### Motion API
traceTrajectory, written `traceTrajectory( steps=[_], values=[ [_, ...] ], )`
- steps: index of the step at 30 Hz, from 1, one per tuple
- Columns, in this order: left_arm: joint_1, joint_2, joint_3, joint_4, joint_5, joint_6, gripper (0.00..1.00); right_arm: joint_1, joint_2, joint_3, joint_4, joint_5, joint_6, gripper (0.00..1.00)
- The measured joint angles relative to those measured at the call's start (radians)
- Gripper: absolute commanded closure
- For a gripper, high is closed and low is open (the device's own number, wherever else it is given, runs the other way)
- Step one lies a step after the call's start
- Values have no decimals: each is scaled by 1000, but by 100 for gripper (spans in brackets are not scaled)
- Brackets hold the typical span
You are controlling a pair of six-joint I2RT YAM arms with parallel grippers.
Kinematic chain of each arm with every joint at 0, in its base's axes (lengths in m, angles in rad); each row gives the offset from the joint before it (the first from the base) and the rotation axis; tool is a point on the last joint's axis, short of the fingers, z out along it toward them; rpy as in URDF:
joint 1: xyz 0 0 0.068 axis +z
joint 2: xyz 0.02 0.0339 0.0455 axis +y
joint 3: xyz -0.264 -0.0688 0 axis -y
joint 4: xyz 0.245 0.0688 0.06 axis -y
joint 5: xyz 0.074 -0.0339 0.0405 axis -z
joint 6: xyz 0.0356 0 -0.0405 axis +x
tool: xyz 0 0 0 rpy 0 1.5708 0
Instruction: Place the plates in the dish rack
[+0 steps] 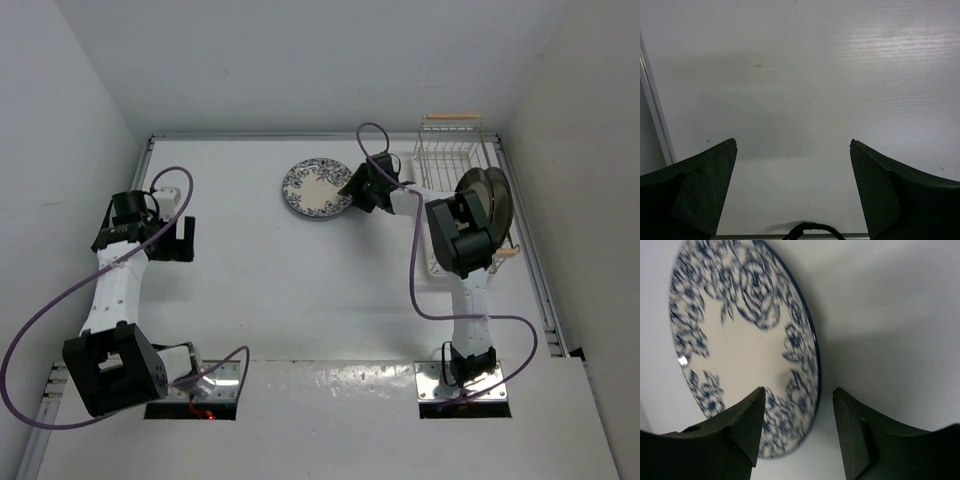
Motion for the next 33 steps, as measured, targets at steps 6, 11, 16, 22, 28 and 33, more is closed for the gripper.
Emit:
traceTrajectory(
  steps=[6, 11, 16, 22, 28, 33],
  values=[
    [1, 13, -40, 13, -4, 38, 0, -8, 103, 94, 77, 0, 121, 73],
    [-23, 24, -84, 56, -72, 77, 0, -5, 156, 135, 106, -10, 188, 100],
    [-66, 30, -117, 56, -120, 104, 0, 8, 153, 130, 127, -6, 158, 100],
    [-68, 30, -117, 66, -121, 105, 0, 21, -23, -20, 153, 11, 10, 100],
    [-74, 30, -116, 70, -115, 101, 0, 22, -352, -219, 122, 34, -166, 100],
    [-74, 30, -115, 70, -99, 100, 0, 8, -576, -288, 137, 42, -267, 100]
  ],
)
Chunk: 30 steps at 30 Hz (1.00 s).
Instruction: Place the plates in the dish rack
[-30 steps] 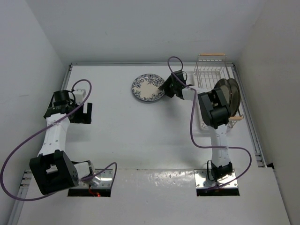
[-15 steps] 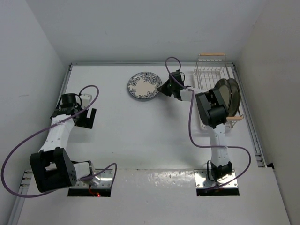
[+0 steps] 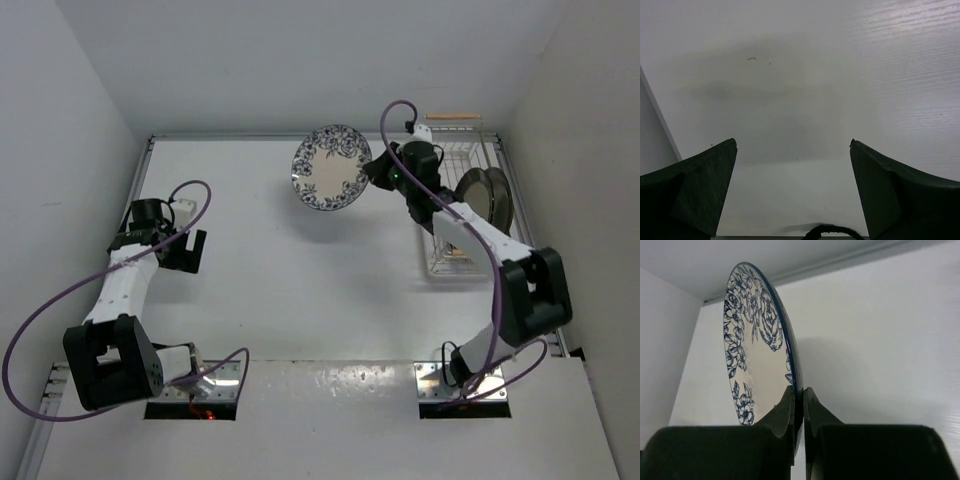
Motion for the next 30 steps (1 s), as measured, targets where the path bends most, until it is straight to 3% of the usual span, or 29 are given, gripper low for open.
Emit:
traceTrajectory(
  steps=[7, 17, 23, 30],
  values=[
    [-26, 1, 27, 3, 17, -6, 0, -20, -264, -32, -77, 71, -166, 100],
    [-39, 2, 33, 6, 30, -8, 0, -21, -593, 11, -213, 436, -618, 100],
    [-40, 3, 40, 5, 42, -18, 0, -34, -656, -8, -186, 613, -871, 100],
    [-52, 7, 46, 5, 48, -21, 0, -81, -619, -84, -159, 666, -1027, 100]
  ],
)
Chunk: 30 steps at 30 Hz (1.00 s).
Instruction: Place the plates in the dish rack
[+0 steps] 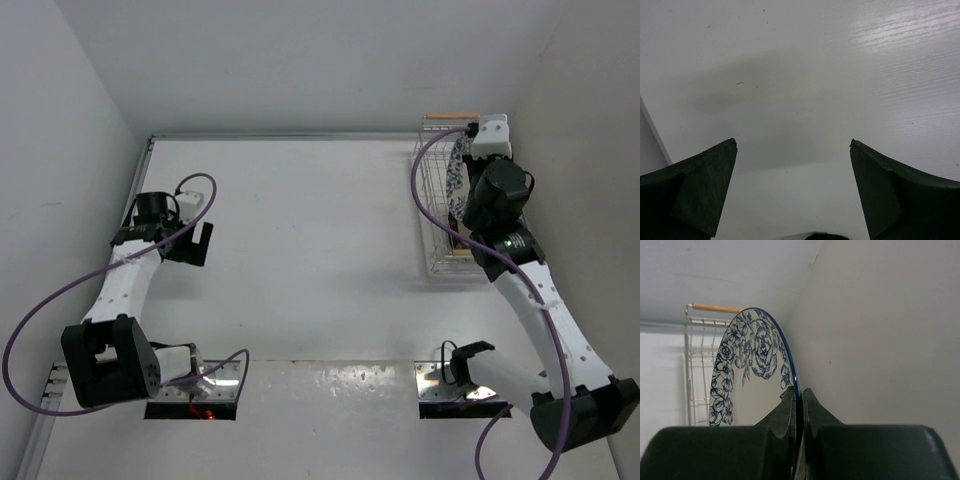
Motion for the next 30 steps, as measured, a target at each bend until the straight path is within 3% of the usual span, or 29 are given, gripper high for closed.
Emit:
traceTrajectory(
  steps=[16, 30],
  values=[
    [-3, 0, 0, -6, 0, -7, 0, -17, 80, -155, 53, 6, -47, 100],
    [-3, 6, 0, -7, 0, -7, 0, -30, 145, -222, 33, -58, 31, 100]
  ],
)
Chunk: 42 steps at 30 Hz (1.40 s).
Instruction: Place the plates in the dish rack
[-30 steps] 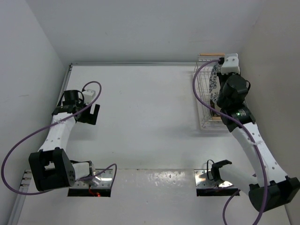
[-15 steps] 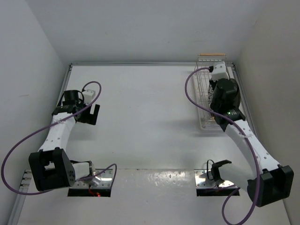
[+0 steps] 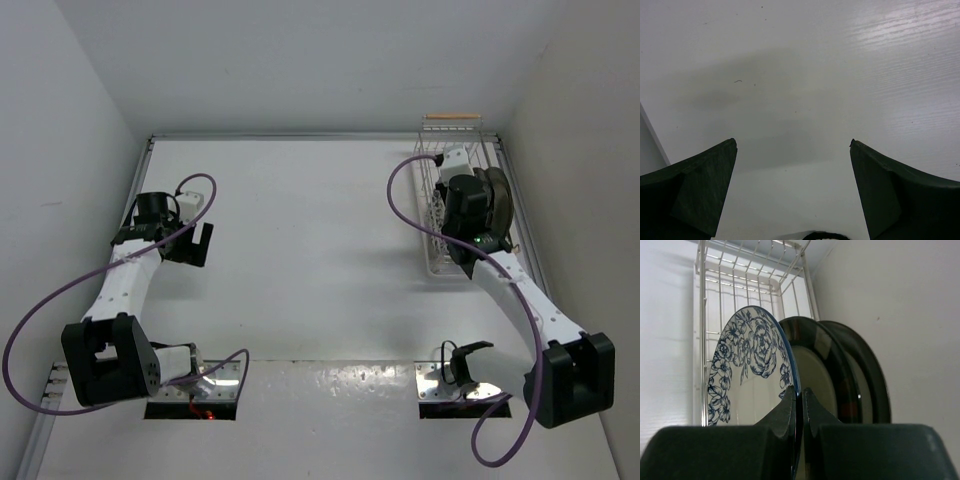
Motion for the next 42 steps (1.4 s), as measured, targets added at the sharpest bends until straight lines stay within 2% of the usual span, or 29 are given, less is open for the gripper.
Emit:
traceTrajectory(
  steps=[2, 3, 4, 6, 7, 10, 13, 17, 18, 26, 29, 33, 35, 38, 42],
  values=[
    [0, 2, 0, 0, 0, 0, 0, 0, 2, -10, 2, -1, 8, 99],
    [0, 3, 0, 0, 0, 0, 0, 0, 2, -10, 1, -2, 9, 95],
    [0, 5, 0, 0, 0, 0, 0, 0, 2, -10, 2, -3, 11, 81],
    [0, 6, 0, 0, 0, 0, 0, 0, 2, -10, 6, -11, 23, 72],
    [0, 7, 0, 0, 0, 0, 0, 0, 2, -10, 9, -19, 25, 63],
    [0, 13, 0, 0, 0, 0, 0, 0, 2, -10, 13, -31, 32, 49],
    [0, 19, 0, -1, 0, 0, 0, -6, 2, -10, 15, -39, 38, 45],
    [0, 21, 0, -2, 0, 0, 0, -14, -8, 2, 8, -63, 35, 34],
    [0, 23, 0, -1, 0, 0, 0, -15, -11, 14, 5, -69, 32, 29],
    [0, 31, 1, -3, -1, 0, 0, -33, -55, 166, -19, -89, 23, 14],
    [0, 31, 5, -3, -1, 0, 0, -49, -115, 212, -96, -162, 70, 0],
    [0, 31, 6, -3, -2, 0, 0, -73, -236, 241, -228, -382, 142, 0],
    [0, 31, 7, -3, -2, 0, 0, -75, -324, 200, -261, -505, 198, 0],
    [-2, 31, 7, -3, -5, 0, 0, -74, -486, 36, -289, -631, 327, 0],
    [-10, 31, 13, -6, -11, 0, 0, -74, -684, -234, -373, -682, 567, 0]
  ],
)
